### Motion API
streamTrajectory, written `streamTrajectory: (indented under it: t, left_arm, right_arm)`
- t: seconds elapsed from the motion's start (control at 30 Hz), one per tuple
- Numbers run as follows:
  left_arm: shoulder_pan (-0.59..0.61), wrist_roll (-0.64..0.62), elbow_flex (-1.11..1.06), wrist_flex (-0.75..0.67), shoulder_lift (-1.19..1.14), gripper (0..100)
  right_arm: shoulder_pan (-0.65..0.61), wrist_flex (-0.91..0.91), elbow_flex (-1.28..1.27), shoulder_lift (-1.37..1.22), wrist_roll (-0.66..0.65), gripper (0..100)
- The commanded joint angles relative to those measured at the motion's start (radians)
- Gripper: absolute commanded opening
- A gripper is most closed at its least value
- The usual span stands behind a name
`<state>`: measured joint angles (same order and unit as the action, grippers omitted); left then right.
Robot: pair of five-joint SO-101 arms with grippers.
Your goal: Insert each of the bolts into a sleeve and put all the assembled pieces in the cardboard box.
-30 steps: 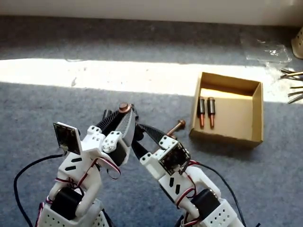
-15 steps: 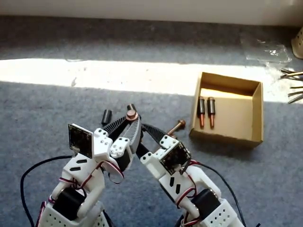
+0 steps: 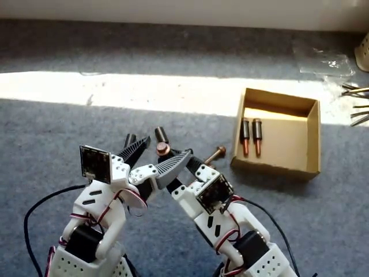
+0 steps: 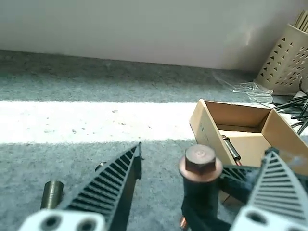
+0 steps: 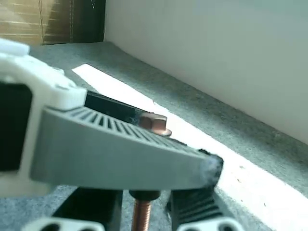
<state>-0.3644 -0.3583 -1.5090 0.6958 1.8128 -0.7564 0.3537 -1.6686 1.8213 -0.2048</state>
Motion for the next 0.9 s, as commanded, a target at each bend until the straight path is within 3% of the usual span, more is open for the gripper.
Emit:
streamTrajectory:
  t: [0.0, 0.13, 0.43, 0.6, 0.67, 0.83, 0.87]
  left_arm:
    - [-0.016, 0.009, 0.042, 0.005, 0.012, 36]
    - [0.012, 0.005, 0.114, 0.006, 0.012, 36]
    - [0.229, 0.005, 0.165, 0.009, 0.012, 36]
    - [0.242, 0.005, 0.125, 0.011, 0.012, 36]
    - [0.242, 0.005, 0.088, 0.009, 0.012, 30]
    - [0.248, 0.009, 0.061, 0.005, 0.012, 2]
    - [0.248, 0.006, 0.054, 0.005, 0.012, 0]
  right_arm:
    - [-0.004, -0.012, -0.119, 0.015, -0.012, 0.5]
    - [-0.008, 0.039, -0.117, 0.015, -0.012, 0.5]
    - [-0.005, 0.042, -0.116, 0.015, -0.008, 0.5]
    - [-0.004, 0.056, -0.116, 0.015, -0.008, 0.6]
    - [-0.004, 0.074, -0.116, 0.015, -0.008, 0.6]
    - [0.002, 0.079, -0.116, 0.016, -0.009, 0.6]
    - [0.018, 0.084, -0.116, 0.016, -0.011, 0.6]
